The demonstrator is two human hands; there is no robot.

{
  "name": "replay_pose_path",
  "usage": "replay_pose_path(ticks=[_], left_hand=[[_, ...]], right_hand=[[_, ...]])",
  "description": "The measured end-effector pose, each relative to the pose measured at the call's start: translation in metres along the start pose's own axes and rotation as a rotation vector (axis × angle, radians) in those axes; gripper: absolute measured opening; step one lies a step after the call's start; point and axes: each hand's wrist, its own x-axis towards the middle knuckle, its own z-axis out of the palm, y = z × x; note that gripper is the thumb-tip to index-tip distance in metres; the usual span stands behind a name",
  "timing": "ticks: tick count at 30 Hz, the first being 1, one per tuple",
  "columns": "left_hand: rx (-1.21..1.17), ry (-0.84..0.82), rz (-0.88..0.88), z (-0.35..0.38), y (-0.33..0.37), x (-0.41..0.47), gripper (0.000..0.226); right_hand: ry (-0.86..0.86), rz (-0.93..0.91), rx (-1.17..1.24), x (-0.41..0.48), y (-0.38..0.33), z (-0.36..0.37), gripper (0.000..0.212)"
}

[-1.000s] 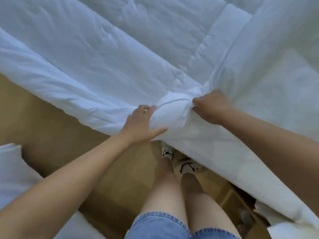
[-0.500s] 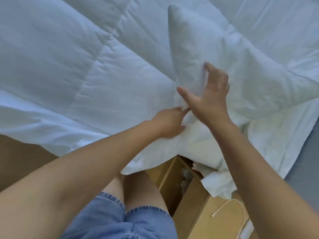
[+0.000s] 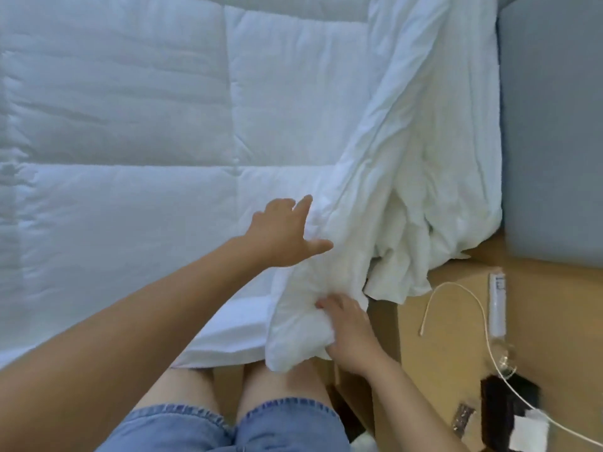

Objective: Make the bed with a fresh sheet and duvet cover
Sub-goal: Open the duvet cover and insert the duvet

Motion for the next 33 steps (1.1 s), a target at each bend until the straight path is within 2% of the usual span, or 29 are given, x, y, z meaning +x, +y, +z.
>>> replay_pose_path(ticks=[2, 3, 5, 7, 9, 11, 13, 16, 17, 19, 21, 23, 25, 27, 29, 31, 33], left_hand=[[-0.185, -0.101, -0.076, 0.025, 0.028, 0.031, 0.108], [-0.268, -0.117, -0.107, 0.036, 0.042, 0.043, 0.114], [-0.364, -0.070, -0.126, 0.054, 0.069, 0.061, 0.111], [-0.305, 0.014, -0.046, 0.064, 0.100, 0.070, 0.092], [-0.197, 0.010, 0.077, 0.075, 0.132, 0.075, 0.075], [-0.117, -0.083, 0.135, 0.084, 0.158, 0.077, 0.075], [-0.060, -0.180, 0.164, 0.088, 0.171, 0.076, 0.083], [-0.027, -0.243, 0.151, 0.088, 0.175, 0.074, 0.085], [-0.092, -0.201, 0.129, 0.088, 0.174, 0.075, 0.081], [-0.254, 0.009, 0.040, 0.085, 0.168, 0.087, 0.071], [-0.322, 0.206, -0.109, 0.080, 0.159, 0.109, 0.076], [-0.452, 0.285, -0.250, 0.079, 0.156, 0.137, 0.096], [-0.683, 0.301, -0.395, 0.080, 0.162, 0.161, 0.106], [-0.790, 0.305, -0.488, 0.083, 0.166, 0.176, 0.092], [-0.811, 0.350, -0.478, 0.081, 0.165, 0.178, 0.053], [-0.846, 0.414, -0.411, 0.070, 0.156, 0.163, 0.023], [-0.832, 0.521, -0.340, 0.047, 0.137, 0.132, 0.007]], right_hand=[[-0.093, 0.053, 0.357, -0.010, 0.017, -0.016, 0.050], [-0.036, 0.090, 0.611, -0.011, 0.023, -0.027, 0.042], [0.285, 0.158, 0.968, 0.000, 0.039, -0.050, 0.040], [0.523, 0.175, 1.130, 0.023, 0.055, -0.073, 0.049], [0.553, 0.157, 1.341, 0.045, 0.071, -0.097, 0.061], [0.500, 0.167, 1.507, 0.061, 0.096, -0.119, 0.064], [0.467, 0.174, 1.517, 0.068, 0.124, -0.136, 0.064], [0.413, 0.118, 1.349, 0.074, 0.150, -0.150, 0.051], [0.375, 0.096, 1.333, 0.074, 0.154, -0.153, 0.045], [0.342, 0.051, 1.345, 0.077, 0.165, -0.154, 0.036], [0.409, 0.097, 1.327, 0.079, 0.179, -0.151, 0.032], [0.422, 0.125, 1.320, 0.078, 0.188, -0.144, 0.042], [0.330, 0.068, 1.324, 0.076, 0.187, -0.132, 0.061], [0.261, 0.025, 1.258, 0.075, 0.177, -0.123, 0.081], [0.266, 0.028, 1.190, 0.079, 0.165, -0.117, 0.090], [0.289, 0.016, 1.119, 0.083, 0.148, -0.115, 0.084], [0.251, -0.038, 1.072, 0.083, 0.119, -0.120, 0.065]])
